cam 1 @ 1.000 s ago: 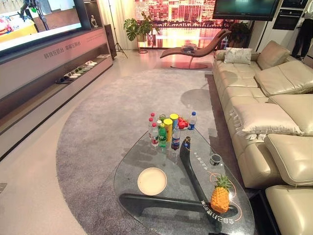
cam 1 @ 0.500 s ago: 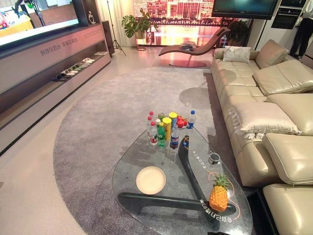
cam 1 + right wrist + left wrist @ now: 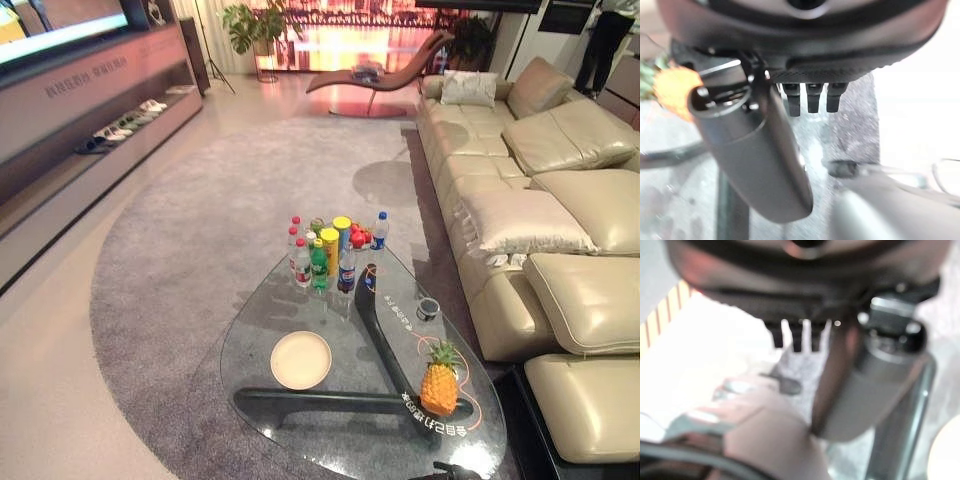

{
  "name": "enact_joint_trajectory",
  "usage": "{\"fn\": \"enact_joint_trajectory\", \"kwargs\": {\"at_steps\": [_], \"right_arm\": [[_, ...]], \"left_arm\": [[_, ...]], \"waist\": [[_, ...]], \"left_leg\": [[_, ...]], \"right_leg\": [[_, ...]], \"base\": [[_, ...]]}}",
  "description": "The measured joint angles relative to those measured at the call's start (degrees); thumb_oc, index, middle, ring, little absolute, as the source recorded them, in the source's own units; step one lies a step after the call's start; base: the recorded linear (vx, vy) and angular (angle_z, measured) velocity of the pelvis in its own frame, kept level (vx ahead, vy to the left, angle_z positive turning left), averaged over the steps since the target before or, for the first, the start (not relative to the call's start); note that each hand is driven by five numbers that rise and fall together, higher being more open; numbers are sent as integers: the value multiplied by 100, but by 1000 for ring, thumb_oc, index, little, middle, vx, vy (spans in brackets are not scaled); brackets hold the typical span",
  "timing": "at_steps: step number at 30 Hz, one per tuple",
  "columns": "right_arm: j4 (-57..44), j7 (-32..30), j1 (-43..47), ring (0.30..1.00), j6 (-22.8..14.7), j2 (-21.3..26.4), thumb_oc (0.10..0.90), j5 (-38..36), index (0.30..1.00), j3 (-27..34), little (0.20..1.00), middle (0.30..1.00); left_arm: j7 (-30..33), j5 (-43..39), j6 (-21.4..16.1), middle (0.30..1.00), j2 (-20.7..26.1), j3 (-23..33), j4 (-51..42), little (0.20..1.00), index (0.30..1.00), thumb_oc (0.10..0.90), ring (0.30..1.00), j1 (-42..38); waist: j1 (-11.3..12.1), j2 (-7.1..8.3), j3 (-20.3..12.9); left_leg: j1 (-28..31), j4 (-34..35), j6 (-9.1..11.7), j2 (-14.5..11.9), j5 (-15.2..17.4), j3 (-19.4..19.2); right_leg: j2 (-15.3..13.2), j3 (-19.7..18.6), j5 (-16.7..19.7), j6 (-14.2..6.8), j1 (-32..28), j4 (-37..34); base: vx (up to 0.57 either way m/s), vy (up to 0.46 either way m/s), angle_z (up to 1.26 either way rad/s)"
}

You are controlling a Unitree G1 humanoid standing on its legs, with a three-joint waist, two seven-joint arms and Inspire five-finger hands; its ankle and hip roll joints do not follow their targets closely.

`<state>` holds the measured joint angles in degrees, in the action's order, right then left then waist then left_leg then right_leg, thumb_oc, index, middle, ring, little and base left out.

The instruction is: Pick up the fruit to the plate

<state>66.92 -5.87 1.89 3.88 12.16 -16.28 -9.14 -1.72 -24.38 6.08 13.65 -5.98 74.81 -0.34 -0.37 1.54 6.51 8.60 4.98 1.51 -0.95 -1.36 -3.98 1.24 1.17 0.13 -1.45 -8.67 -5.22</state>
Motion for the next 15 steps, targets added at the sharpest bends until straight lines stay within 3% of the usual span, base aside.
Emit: {"fn": "enact_joint_trajectory", "kwargs": {"at_steps": [6,15], "right_arm": [[-1341,-754,-202,900,35,-21,800,-352,900,-31,900,900],[-2877,-1891,-435,900,60,74,800,-579,900,-106,900,900]], "left_arm": [[0,-183,-27,900,-66,-12,-187,900,900,800,900,86],[0,-365,-37,900,-61,-10,-417,900,900,800,900,211]], "waist": [[-146,98,38],[-282,44,168]], "left_leg": [[-76,3,-11,10,7,-12],[-178,7,-14,15,6,-22]], "right_leg": [[-6,-15,32,22,84,1],[-13,-21,76,-21,193,0]], "base": [[-25,-4,-2],[0,0,0]]}}
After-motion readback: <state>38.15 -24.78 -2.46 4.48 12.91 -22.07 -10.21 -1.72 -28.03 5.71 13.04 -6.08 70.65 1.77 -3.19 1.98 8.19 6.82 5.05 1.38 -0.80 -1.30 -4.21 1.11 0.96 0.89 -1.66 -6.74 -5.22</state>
